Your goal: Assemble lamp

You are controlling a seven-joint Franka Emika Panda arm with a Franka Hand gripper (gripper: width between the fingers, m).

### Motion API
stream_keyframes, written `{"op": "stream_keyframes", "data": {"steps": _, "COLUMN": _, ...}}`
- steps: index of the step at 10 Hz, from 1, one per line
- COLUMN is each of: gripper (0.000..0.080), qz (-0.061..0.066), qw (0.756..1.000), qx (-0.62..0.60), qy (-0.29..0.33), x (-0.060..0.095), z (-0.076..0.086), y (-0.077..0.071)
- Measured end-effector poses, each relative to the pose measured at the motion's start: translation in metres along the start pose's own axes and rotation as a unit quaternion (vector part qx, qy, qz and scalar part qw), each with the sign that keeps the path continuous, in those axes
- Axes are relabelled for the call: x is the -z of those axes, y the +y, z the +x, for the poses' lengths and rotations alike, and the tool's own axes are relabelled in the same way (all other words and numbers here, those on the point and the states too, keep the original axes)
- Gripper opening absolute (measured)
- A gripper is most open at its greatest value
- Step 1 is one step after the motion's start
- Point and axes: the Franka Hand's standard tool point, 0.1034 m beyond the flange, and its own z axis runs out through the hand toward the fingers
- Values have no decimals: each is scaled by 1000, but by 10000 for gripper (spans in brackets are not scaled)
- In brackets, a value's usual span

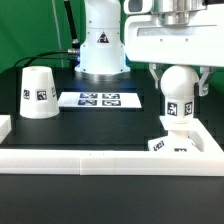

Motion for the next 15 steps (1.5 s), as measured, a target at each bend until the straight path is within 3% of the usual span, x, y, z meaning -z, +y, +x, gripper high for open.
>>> {"op": "stream_keyframes", "data": {"steps": 2, "gripper": 580, "qz": 3, "qw": 1000, "qx": -26, "qy": -3, "x": 0, "z": 0, "y": 0}}
{"op": "stream_keyframes", "data": {"steps": 3, "gripper": 580, "qz": 2, "qw": 1000, "qx": 5, "qy": -3, "x": 0, "z": 0, "y": 0}}
{"op": "stream_keyframes", "data": {"steps": 4, "gripper": 668, "qz": 1, "qw": 1000, "qx": 26, "qy": -3, "x": 0, "z": -1, "y": 0}}
{"op": "stream_keyframes", "data": {"steps": 5, "gripper": 692, "qz": 1, "qw": 998, "qx": 56, "qy": -3, "x": 0, "z": -2, "y": -1}}
{"op": "stream_keyframes", "data": {"steps": 9, "gripper": 699, "qz": -1, "qw": 972, "qx": 234, "qy": -3, "x": 0, "z": -3, "y": -1}}
{"op": "stream_keyframes", "data": {"steps": 11, "gripper": 699, "qz": -2, "qw": 951, "qx": 309, "qy": -3, "x": 0, "z": -3, "y": -1}}
{"op": "stream_keyframes", "data": {"steps": 13, "gripper": 699, "qz": -12, "qw": 918, "qx": 397, "qy": 2, "x": 0, "z": -3, "y": -1}}
{"op": "stream_keyframes", "data": {"steps": 15, "gripper": 699, "qz": -20, "qw": 870, "qx": 493, "qy": 5, "x": 1, "z": -2, "y": -1}}
